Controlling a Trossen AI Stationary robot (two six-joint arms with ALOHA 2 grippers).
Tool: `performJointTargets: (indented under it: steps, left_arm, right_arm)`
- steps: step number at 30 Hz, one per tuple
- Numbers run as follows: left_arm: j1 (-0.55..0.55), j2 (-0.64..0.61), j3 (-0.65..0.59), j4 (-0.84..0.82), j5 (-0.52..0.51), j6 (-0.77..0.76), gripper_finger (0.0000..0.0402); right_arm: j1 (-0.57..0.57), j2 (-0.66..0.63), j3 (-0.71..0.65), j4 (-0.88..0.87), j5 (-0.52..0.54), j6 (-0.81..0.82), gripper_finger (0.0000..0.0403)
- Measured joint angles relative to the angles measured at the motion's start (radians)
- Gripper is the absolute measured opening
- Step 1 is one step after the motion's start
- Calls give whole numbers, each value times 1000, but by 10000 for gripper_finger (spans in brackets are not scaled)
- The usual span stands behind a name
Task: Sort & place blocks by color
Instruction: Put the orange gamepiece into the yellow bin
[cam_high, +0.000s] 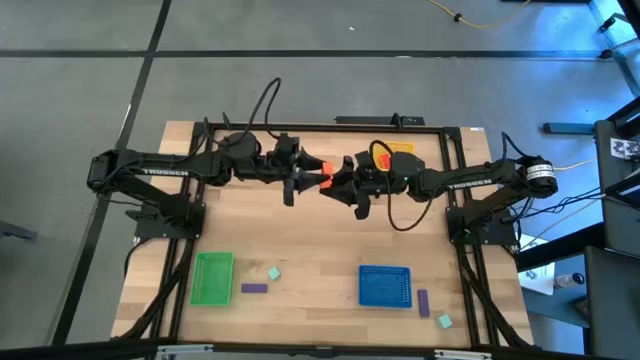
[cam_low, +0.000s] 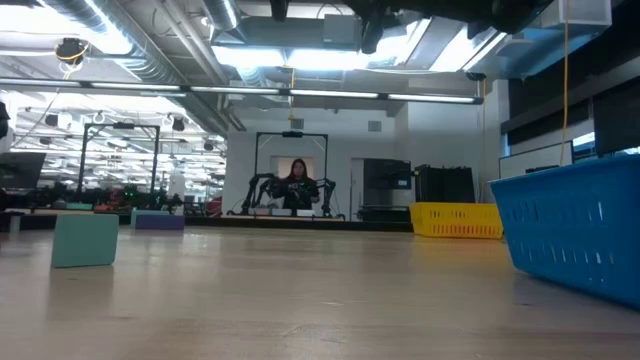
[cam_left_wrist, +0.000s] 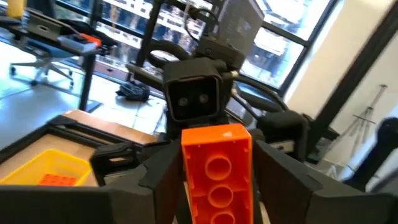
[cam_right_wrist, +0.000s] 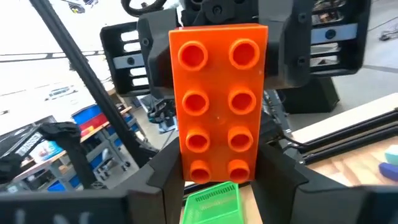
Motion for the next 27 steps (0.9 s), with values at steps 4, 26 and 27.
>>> performJointTargets:
  steps: [4,26,27]
  left_arm:
    - [18,-14,0,0,50,-28,200]
    - [23,-374,-97,-299,-97,59,208]
    - [19,-391,-131,-270,-106,58,208]
  right_arm:
    - [0,-4,0,-2,-4,-1,145]
    - [-80,-477,0,-766,96,-242,145]
    - [-80,-506,0,-798,118,-246,145]
